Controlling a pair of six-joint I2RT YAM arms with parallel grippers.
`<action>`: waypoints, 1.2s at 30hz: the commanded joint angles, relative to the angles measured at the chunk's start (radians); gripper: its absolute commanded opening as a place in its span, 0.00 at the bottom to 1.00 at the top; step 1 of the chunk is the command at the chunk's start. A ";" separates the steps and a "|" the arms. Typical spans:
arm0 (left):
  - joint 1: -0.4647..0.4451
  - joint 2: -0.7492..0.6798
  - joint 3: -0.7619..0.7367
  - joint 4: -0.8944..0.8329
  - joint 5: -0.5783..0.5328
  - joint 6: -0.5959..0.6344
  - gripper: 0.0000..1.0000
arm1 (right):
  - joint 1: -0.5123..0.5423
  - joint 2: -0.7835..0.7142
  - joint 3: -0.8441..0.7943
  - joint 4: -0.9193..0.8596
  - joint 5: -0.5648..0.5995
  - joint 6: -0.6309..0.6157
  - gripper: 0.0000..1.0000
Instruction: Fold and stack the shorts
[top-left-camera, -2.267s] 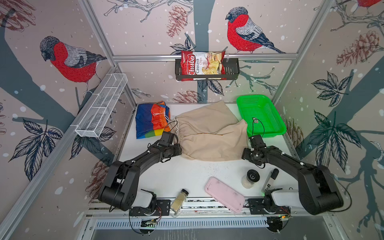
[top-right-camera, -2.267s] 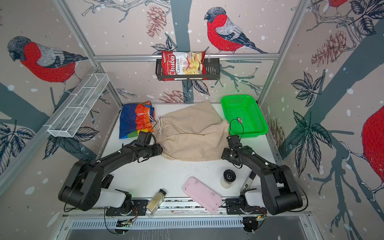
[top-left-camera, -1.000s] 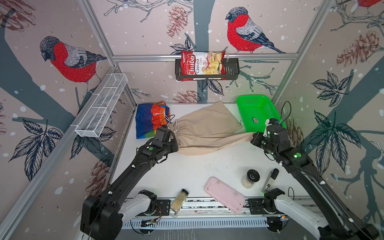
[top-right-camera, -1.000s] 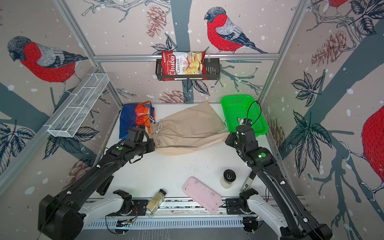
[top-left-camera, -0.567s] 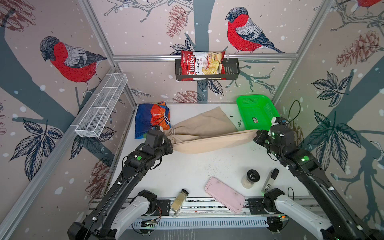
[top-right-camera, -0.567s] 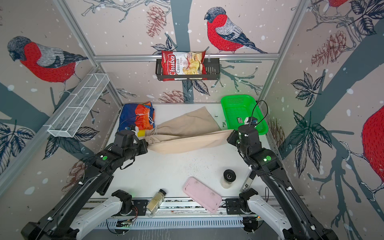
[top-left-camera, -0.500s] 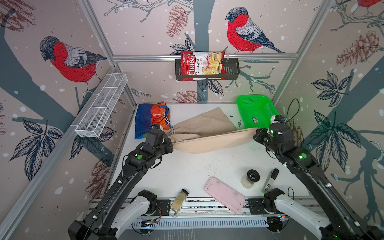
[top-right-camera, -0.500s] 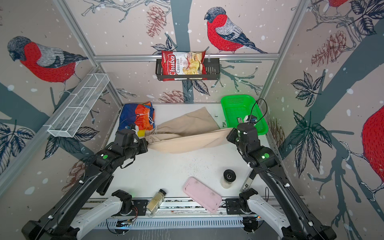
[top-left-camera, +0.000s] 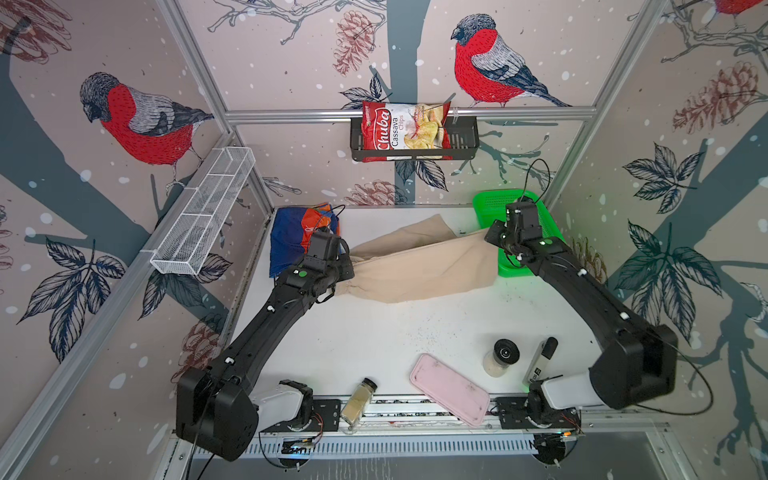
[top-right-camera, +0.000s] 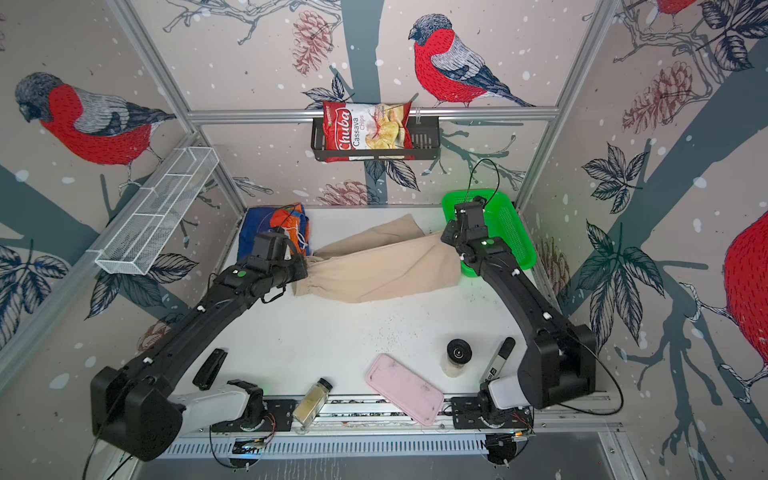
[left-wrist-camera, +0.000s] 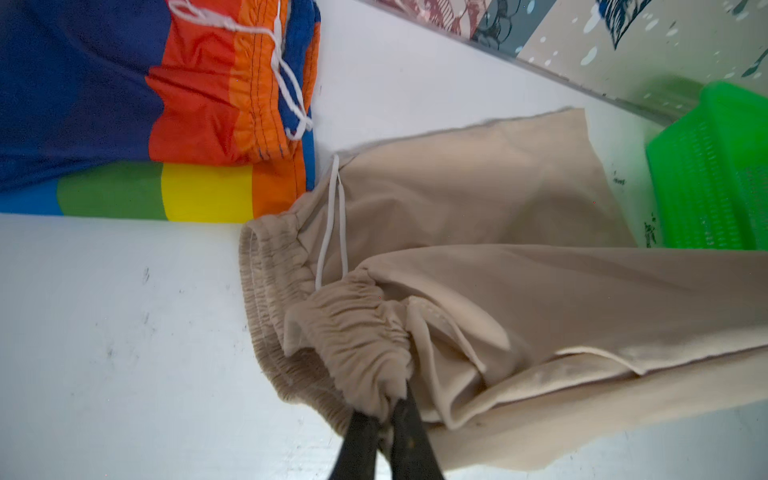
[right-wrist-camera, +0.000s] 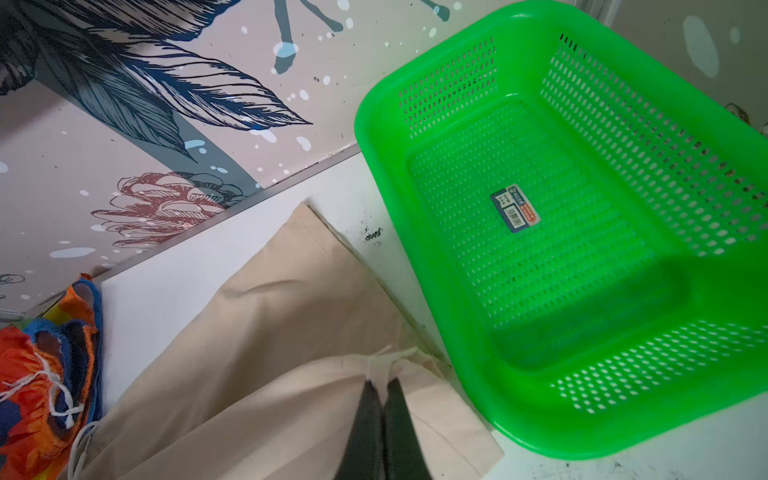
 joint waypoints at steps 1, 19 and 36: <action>0.011 0.014 0.041 -0.039 -0.074 0.032 0.00 | -0.015 0.029 0.038 0.053 0.074 -0.025 0.00; 0.011 -0.391 -0.227 -0.182 0.083 -0.082 0.00 | 0.177 -0.718 -0.418 -0.071 0.147 0.202 0.00; 0.043 -0.230 -0.293 -0.034 -0.025 -0.069 0.00 | 0.106 -0.138 -0.125 0.163 0.158 0.005 0.00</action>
